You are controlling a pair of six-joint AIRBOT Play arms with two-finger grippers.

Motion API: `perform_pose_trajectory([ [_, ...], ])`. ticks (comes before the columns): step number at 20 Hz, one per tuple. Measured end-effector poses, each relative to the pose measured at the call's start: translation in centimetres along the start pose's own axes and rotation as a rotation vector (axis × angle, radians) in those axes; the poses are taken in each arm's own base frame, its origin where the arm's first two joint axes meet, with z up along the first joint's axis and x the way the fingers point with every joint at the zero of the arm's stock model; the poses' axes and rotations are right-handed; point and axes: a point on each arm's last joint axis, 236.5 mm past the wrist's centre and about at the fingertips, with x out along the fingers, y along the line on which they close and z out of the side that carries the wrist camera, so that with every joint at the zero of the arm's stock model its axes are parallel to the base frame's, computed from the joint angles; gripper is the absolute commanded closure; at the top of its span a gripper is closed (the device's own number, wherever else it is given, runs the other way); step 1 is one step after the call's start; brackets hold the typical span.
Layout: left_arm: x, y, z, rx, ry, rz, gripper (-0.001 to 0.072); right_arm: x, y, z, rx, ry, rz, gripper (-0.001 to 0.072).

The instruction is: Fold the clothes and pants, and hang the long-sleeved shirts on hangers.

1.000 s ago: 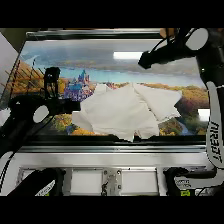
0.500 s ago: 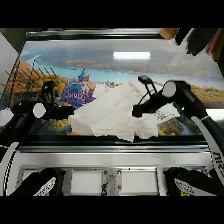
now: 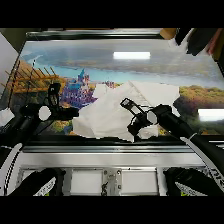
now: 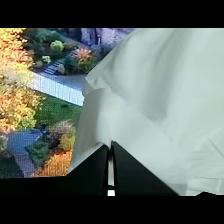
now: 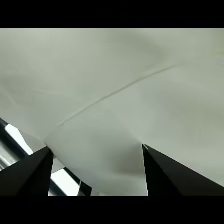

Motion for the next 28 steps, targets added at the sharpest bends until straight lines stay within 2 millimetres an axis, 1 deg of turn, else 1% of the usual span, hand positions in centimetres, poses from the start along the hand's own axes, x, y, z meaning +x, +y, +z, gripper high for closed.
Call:
perform_pose_trajectory([
  [4,0.0,-0.2,0.0,0.002,-0.001,-0.004,0.0696,0.5,-0.6,0.3,-0.05,-0.01,-0.037,0.0128],
  [5,0.0,-0.2,0.0,0.003,-0.001,-0.004,0.0695,0.7,-0.7,0.3,-0.055,-0.005,-0.041,0.0192],
  [6,-0.1,-0.2,-0.1,0.003,0.0,-0.004,0.0695,1.0,-0.7,0.1,-0.058,0.003,-0.042,0.053],
  [7,-0.4,-0.2,-0.1,0.003,-0.004,-0.006,0.0695,1.2,-0.7,0.0,-0.059,0.01,-0.042,0.0688],
  [9,-1.4,-0.4,0.3,0.006,-0.034,-0.016,0.0695,1.0,-0.9,0.4,-0.049,-0.003,-0.047,0.0697],
  [10,-2.4,-0.5,0.5,0.008,-0.055,-0.022,0.0695,0.3,-1.3,1.0,-0.039,-0.022,-0.059,0.0697],
  [11,-3.7,-0.7,0.7,0.013,-0.078,-0.028,0.0696,-0.8,-1.8,1.7,-0.027,-0.048,-0.072,0.0697],
  [12,-5.4,-0.9,0.7,0.018,-0.099,-0.037,0.0696,-2.7,-2.6,2.7,-0.013,-0.087,-0.092,0.0697],
  [13,-7.1,-1.2,0.4,0.029,-0.114,-0.048,0.0696,-5.1,-3.4,3.7,0.005,-0.135,-0.115,0.0697],
  [14,-9.3,-1.9,0.0,0.041,-0.134,-0.071,0.0696,-7.8,-4.4,4.6,0.023,-0.187,-0.145,0.0698],
  [16,-14.1,-3.9,-0.9,0.058,-0.191,-0.146,0.0697,-14.6,-6.5,6.1,0.061,-0.317,-0.218,0.0698],
  [19,-22.1,-7.6,-1.8,0.055,-0.319,-0.311,0.0697,-24.9,-8.5,6.9,0.116,-0.518,-0.333,0.0699],
  [21,-26.4,-9.9,-2.4,0.065,-0.375,-0.424,0.0697,-30.4,-9.0,6.8,0.159,-0.63,-0.392,0.0699],
  [22,-27.8,-11.0,-2.5,0.076,-0.386,-0.472,0.0696,-32.4,-9.2,6.6,0.184,-0.673,-0.41,0.0699],
  [23,-28.8,-12.1,-2.7,0.091,-0.384,-0.508,0.0696,-33.9,-9.3,6.5,0.213,-0.705,-0.422,0.0698],
  [24,-29.3,-13.1,-2.9,0.112,-0.371,-0.531,0.0696,-34.7,-9.5,6.3,0.244,-0.72,-0.425,0.07],
  [25,-29.1,-13.9,-2.9,0.137,-0.353,-0.528,0.0696,-34.7,-9.8,6.2,0.271,-0.717,-0.419,0.0701],
  [26,-28.2,-14.4,-2.8,0.16,-0.33,-0.5,0.0696,-34.2,-10.1,6.2,0.297,-0.699,-0.408,0.07],
  [27,-26.8,-14.7,-2.6,0.182,-0.303,-0.452,0.0696,-32.9,-10.6,6.3,0.322,-0.659,-0.392,0.0701],
  [28,-25.2,-14.8,-2.2,0.199,-0.28,-0.399,0.0696,-31.1,-11.3,6.4,0.347,-0.609,-0.373,0.07],
])
